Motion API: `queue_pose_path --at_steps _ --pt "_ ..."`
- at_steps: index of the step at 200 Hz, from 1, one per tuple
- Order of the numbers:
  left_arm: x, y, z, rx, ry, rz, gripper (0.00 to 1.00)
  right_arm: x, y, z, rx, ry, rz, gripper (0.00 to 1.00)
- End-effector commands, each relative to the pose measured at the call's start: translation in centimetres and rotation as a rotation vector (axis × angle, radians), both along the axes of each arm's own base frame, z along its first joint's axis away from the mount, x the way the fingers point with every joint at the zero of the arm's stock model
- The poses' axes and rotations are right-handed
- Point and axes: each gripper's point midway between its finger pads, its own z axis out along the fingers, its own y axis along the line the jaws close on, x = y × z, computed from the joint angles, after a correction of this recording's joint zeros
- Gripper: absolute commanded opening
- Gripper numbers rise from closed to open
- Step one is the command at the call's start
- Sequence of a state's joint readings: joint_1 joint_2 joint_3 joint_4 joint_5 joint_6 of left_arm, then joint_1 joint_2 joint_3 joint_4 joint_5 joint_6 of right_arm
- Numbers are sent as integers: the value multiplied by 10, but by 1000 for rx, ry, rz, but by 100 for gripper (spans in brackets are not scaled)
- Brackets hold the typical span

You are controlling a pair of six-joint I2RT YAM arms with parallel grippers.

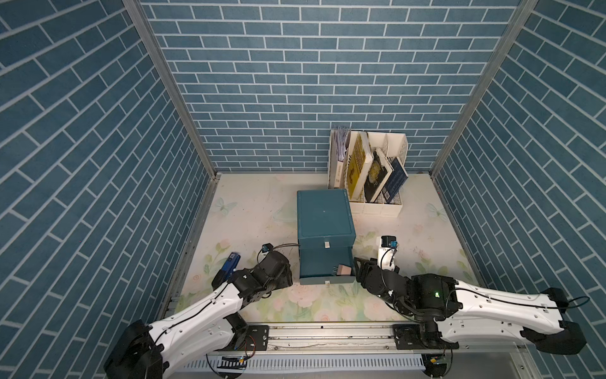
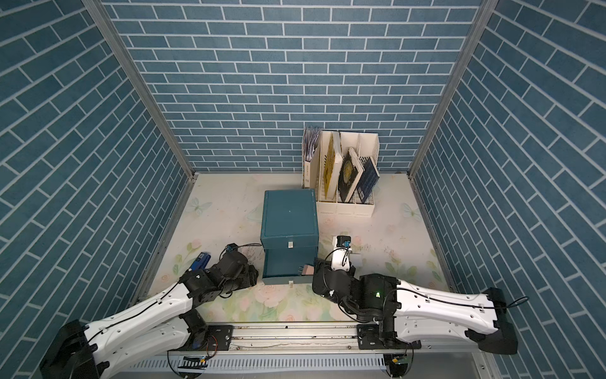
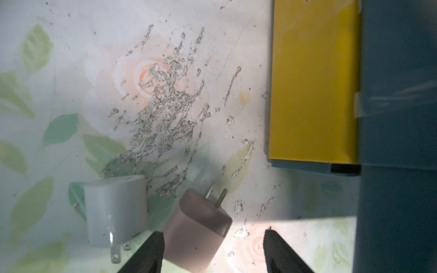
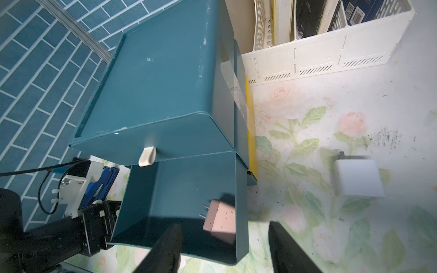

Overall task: Place the plugs into the drawer by color
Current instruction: Pick up the plug from the center of the board.

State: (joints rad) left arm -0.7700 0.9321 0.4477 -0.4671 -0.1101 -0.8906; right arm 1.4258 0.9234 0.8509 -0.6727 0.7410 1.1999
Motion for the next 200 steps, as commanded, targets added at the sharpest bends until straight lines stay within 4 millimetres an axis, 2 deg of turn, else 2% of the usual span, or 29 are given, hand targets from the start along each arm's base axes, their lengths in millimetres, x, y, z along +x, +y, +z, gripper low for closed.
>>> queue_pose_path --at_steps 1,35,124,147,171,185,200 --pt "3 2 -8 36 -10 2 71 2 -5 -1 9 -4 -26 61" --pt "3 -1 -15 48 0 -5 68 2 -6 -2 14 -4 -27 59" --pt "-7 9 -38 77 35 18 62 1 -7 -6 18 -1 -27 57" --pt "-6 7 -37 67 30 18 55 2 -6 -6 20 -1 -28 56" --pt "-4 3 -32 63 24 11 38 1 -7 -4 23 0 -27 55" --pt "-3 2 -24 61 9 11 26 2 -7 -4 26 -1 -28 54" --pt "0 3 -9 59 -21 25 18 1 -8 -3 27 -2 -28 53"
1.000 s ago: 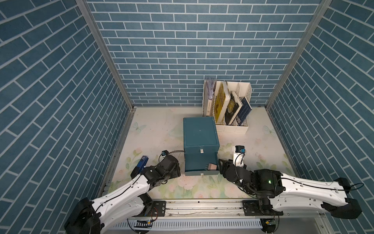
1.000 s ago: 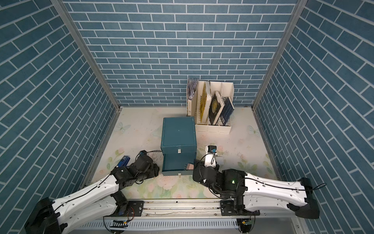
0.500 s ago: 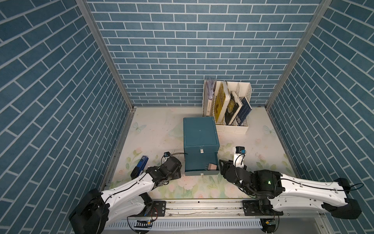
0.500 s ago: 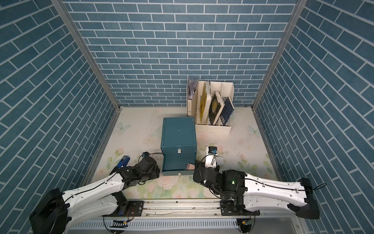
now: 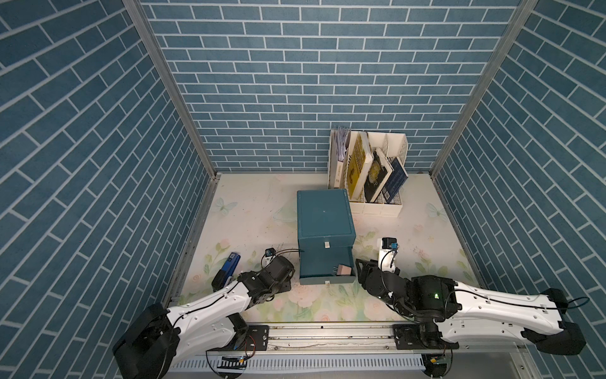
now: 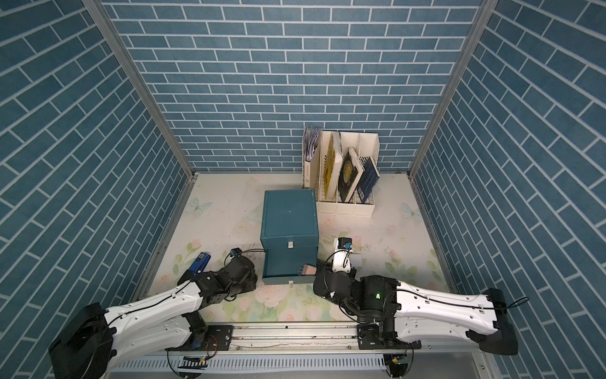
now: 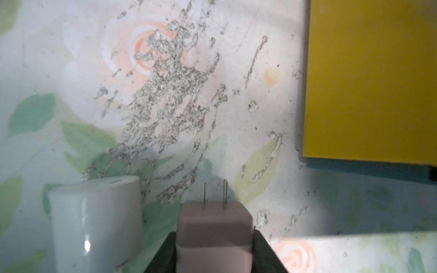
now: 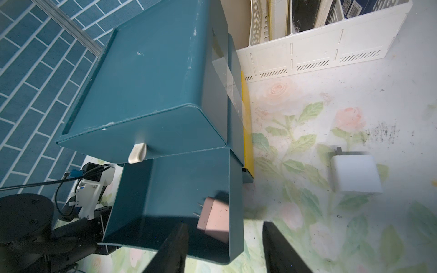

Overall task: Place the plugs into the drawer by color
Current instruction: Pick up the plug from the center of the board, then place the plug in the drawer.

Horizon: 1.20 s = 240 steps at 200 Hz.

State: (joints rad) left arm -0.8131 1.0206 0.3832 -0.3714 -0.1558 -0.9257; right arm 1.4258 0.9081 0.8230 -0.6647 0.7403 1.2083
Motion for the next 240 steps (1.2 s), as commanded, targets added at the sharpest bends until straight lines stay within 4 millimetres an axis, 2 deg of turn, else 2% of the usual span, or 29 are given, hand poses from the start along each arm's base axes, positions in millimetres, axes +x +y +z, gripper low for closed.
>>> queue_pose_path --at_steps 1,22,62,73,86,111,135,156,180,198,209,226,240 --pt "5 2 22 7 -44 16 18 2 -5 3 25 -6 -23 53" --pt "10 15 50 37 -99 64 15 2 -7 4 32 -9 -26 53" --pt "30 18 160 -29 -297 102 11 3 -9 6 35 -16 -34 52" --pt "34 10 189 -86 -354 74 11 4 -10 8 37 -18 -42 52" --pt "34 -9 212 -166 -396 -5 11 4 -13 8 41 -20 -53 51" --pt "26 -49 237 -291 -429 -132 8 5 -19 11 56 -25 -65 51" --pt "6 -90 239 -317 -456 -262 9 5 -22 12 56 -23 -70 50" --pt "-4 -113 211 -204 -413 -345 7 4 -24 14 56 -23 -73 50" --pt "-7 -121 179 -103 -375 -371 7 5 -24 14 53 -26 -74 50" --pt "-4 -121 170 -89 -372 -352 23 5 -22 15 54 -26 -67 49" --pt "-3 -122 170 -93 -377 -345 31 4 -20 15 51 -26 -59 49" --pt "-2 -125 173 -105 -385 -345 52 4 -17 15 39 -27 -49 49" --pt "-2 -128 176 -107 -387 -357 62 4 -15 16 28 -29 -41 50"
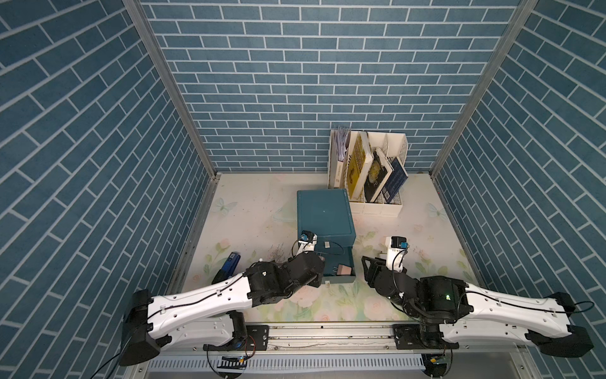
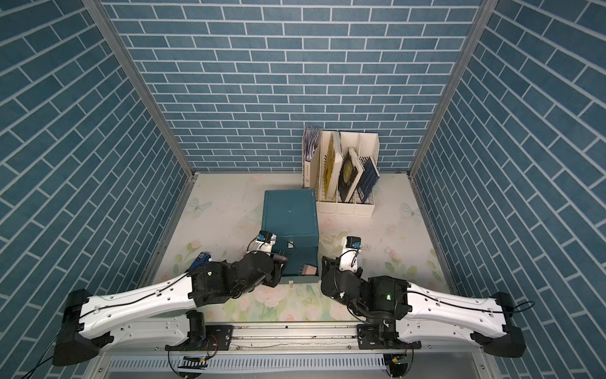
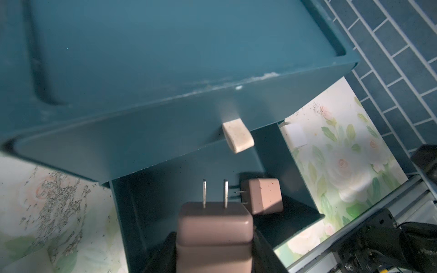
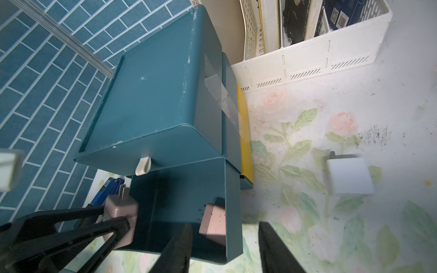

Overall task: Place the plugs into the drawer by color
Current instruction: Place the plug in the drawer.

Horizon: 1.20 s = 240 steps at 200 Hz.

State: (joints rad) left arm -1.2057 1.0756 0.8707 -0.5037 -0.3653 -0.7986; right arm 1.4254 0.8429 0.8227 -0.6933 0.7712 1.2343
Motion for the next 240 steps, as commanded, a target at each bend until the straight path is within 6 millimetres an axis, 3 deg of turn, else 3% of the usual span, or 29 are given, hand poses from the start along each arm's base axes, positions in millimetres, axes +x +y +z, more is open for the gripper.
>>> queue_pose_path --at_steps 1,41,91,115,139,176,201,240 --pt "4 -4 11 -22 -40 3 62 2 -1 3 -26 -11 -6 51" --pt "8 -1 33 -12 -80 10 70 4 7 11 -43 -31 14 63" --pt "36 27 131 -43 -297 105 83 -3 37 12 -55 -60 132 62" --pt "63 41 152 -35 -333 154 83 -6 50 7 -73 -63 163 61" --pt "93 52 148 -42 -299 189 82 -14 65 7 -85 -80 207 61" --pt "129 70 109 -84 -181 225 78 -32 93 6 -65 -119 305 61" --pt "137 67 91 -77 -141 217 76 -47 109 0 -72 -129 355 61" --pt "141 66 88 -78 -142 222 76 -72 118 -14 -92 -110 396 62"
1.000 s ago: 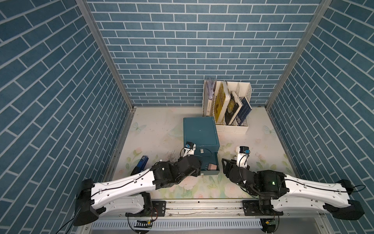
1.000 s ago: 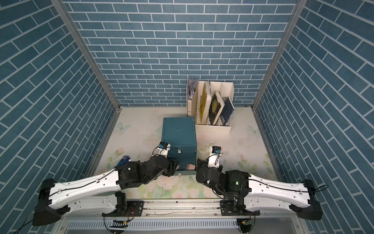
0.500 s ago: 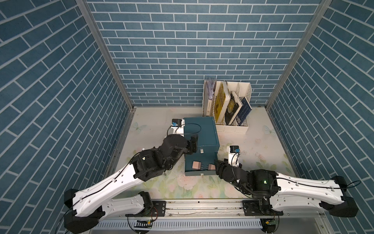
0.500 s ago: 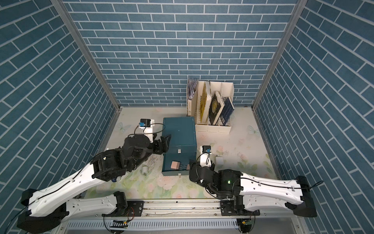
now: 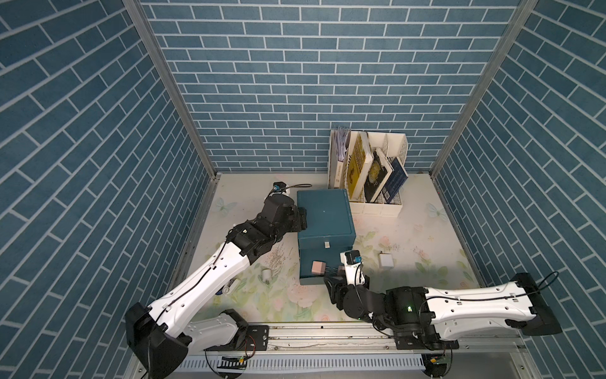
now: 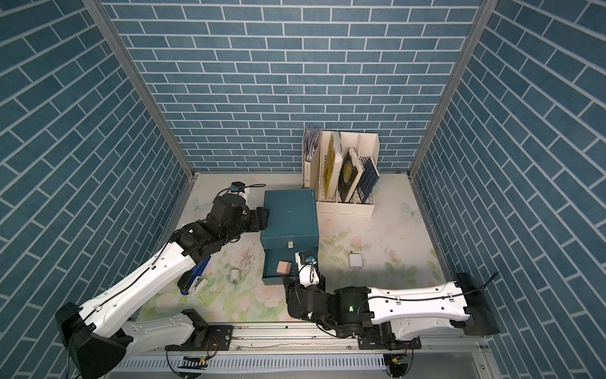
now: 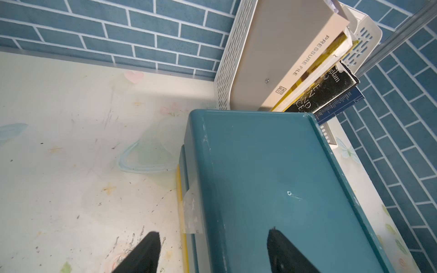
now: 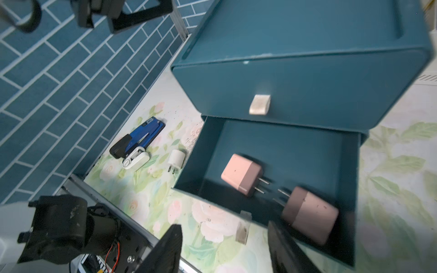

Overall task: Place the plugs into the drawer by color
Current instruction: Place the plug in the drawer, then close the drawer in the storage box.

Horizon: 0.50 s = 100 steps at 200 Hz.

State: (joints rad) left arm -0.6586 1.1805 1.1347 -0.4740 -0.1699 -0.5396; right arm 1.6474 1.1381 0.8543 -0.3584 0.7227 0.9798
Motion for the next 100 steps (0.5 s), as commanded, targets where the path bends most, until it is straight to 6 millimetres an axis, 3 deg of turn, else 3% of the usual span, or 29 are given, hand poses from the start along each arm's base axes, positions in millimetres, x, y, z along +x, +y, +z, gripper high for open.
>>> queue_pose_path --at_steps 1,55,100 --pt "4 -4 9 -28 -33 -19 76 -11 6 4 18 -9 13 62" --pt "5 -4 -16 -9 8 -19 73 -46 17 -19 28 43 80 64" --pt "-1 -14 -33 -30 48 -69 66 -47 12 -49 11 112 22 65"
